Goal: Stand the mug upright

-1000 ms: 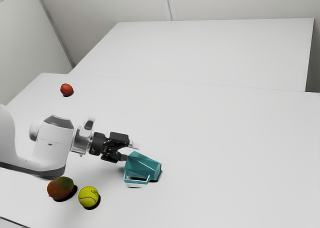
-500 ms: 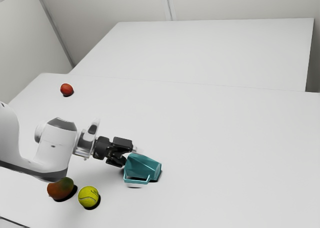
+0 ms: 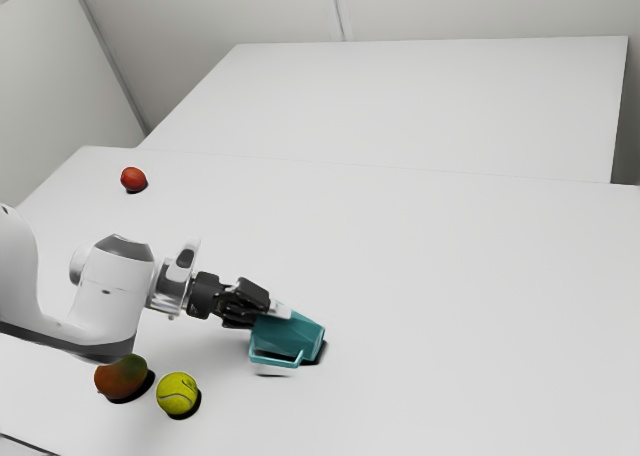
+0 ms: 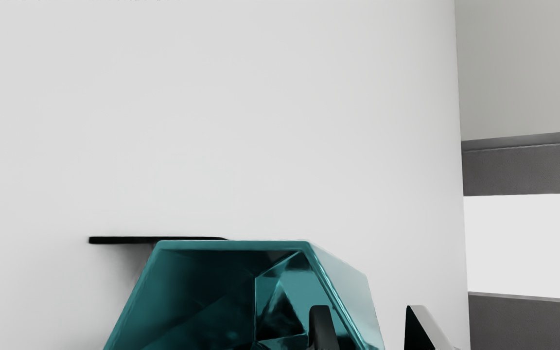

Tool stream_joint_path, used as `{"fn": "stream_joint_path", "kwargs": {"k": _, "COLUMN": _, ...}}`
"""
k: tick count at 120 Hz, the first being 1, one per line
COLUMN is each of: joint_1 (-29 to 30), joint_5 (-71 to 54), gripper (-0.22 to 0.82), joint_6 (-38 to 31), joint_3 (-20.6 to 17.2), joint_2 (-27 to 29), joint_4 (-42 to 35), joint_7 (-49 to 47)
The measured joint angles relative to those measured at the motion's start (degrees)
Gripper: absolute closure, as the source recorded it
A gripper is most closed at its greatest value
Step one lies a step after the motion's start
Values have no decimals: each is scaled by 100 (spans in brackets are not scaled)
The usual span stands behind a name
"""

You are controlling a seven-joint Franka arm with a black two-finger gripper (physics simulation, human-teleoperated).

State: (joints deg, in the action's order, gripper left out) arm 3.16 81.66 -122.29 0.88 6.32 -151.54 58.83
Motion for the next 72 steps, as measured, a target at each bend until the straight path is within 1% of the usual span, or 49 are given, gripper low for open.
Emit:
{"fn": "stream_joint_path", "kwargs": {"k": 11, "joint_1": -2, "joint_5": 0, "gripper": 68, "joint_6": 1, "joint_3": 0, "joint_2": 5, "joint_4": 0, "joint_7": -4}}
{"fn": "stream_joint_path", "kwargs": {"k": 31, "joint_1": -19, "joint_5": -7, "gripper": 73, "joint_6": -9, "joint_3": 0, "joint_2": 62, "joint_4": 0, "joint_7": -11}}
{"fn": "stream_joint_path", "kwargs": {"k": 57, "joint_1": -107, "joint_5": -174, "gripper": 74, "joint_6": -15, "joint_3": 0, "joint_2": 399, "joint_4": 8, "joint_7": -29}}
{"fn": "stream_joint_path", "kwargs": {"k": 72, "joint_1": -98, "joint_5": -525, "gripper": 75, "joint_6": -11, "joint_3": 0, "joint_2": 530, "joint_4": 192, "joint_7": -48}}
